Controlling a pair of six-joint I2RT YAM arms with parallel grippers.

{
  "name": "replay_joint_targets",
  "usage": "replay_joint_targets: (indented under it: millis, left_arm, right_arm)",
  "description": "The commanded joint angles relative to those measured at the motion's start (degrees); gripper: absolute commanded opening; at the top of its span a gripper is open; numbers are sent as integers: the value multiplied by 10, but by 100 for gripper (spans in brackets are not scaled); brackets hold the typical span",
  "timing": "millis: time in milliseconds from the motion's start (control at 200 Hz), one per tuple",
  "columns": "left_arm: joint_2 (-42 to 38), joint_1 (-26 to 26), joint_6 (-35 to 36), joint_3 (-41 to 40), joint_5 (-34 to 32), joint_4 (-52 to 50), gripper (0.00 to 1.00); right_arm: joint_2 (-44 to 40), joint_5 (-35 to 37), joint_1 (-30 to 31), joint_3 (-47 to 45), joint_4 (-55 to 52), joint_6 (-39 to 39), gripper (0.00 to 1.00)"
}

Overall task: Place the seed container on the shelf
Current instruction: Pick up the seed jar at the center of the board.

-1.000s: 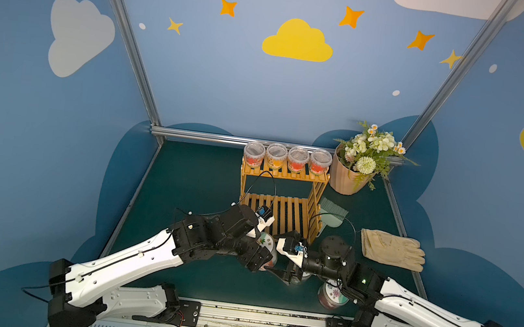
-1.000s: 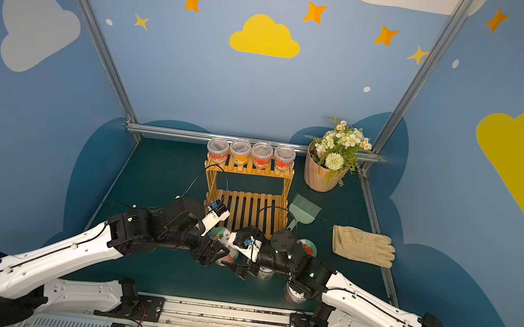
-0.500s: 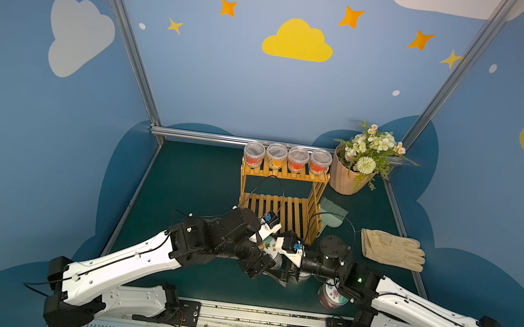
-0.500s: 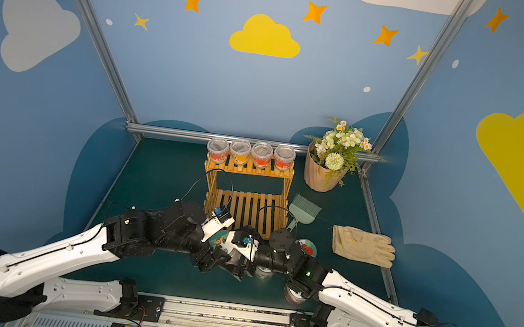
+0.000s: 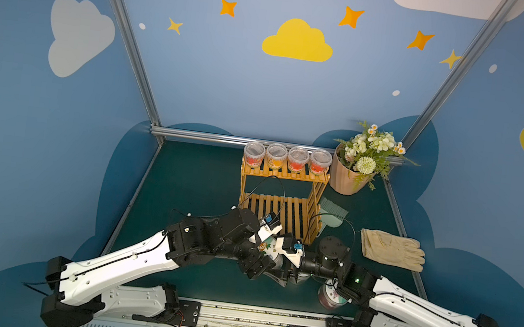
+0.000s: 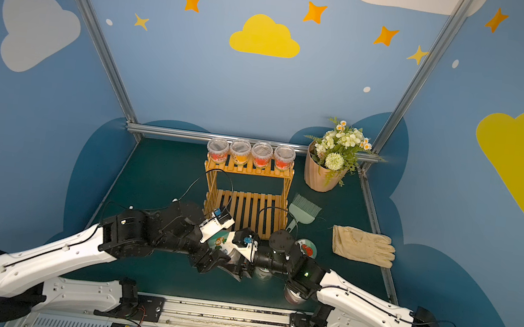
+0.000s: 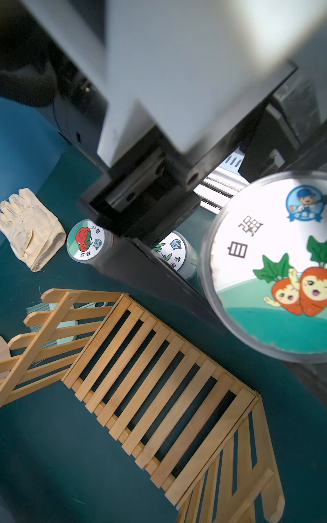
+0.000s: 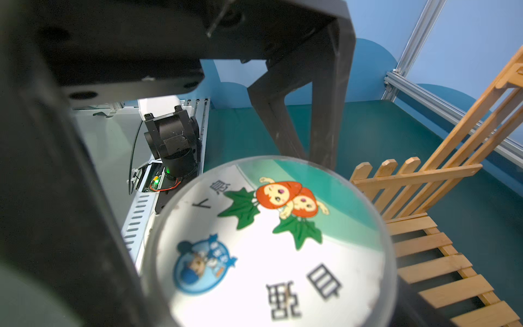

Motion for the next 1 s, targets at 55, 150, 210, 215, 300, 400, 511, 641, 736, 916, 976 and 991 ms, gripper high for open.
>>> replay_joint_targets:
  millis: [55,150,210,215,300,400,511,641,736,916,976,991]
  left_arm:
    - [-33,-6,-15,-1,-19,14,92]
    - [-61,-4,-43,-29,-55,35,100]
    - [-94,-1,-65,-58,-73,62,100]
    - [-97,0,-67,-62,-74,65,100]
    - [-155,20,-101,-111,-91,107,100]
    - [-215,59,-151,-162,-109,130,100]
    - [-252,94,-206,-208,-121,138,100]
    - [-267,112,-239,-246,-103,165,100]
    - [-258,119,-254,-256,-91,164,100]
    - [-239,122,-278,-273,-85,174,100]
    - [-238,122,-275,-275,-73,177,100]
    - [-239,122,-272,-275,-70,176,100]
  right_arm:
    - [10,9,-4,-1,22,19,75]
    - [22,44,-3,-7,44,29,74]
    - [36,75,-4,-8,53,38,74]
    - [37,77,-4,-8,53,40,74]
    - [71,137,-4,0,50,55,74]
    - [119,218,-4,17,43,88,74]
    - [173,260,-4,41,64,110,75]
    - [235,309,-6,71,94,140,75]
    - [275,327,-8,91,112,145,76]
    - [338,375,-10,124,157,144,76]
    - [357,393,-14,136,162,151,76]
    - [362,400,-13,138,162,154,76]
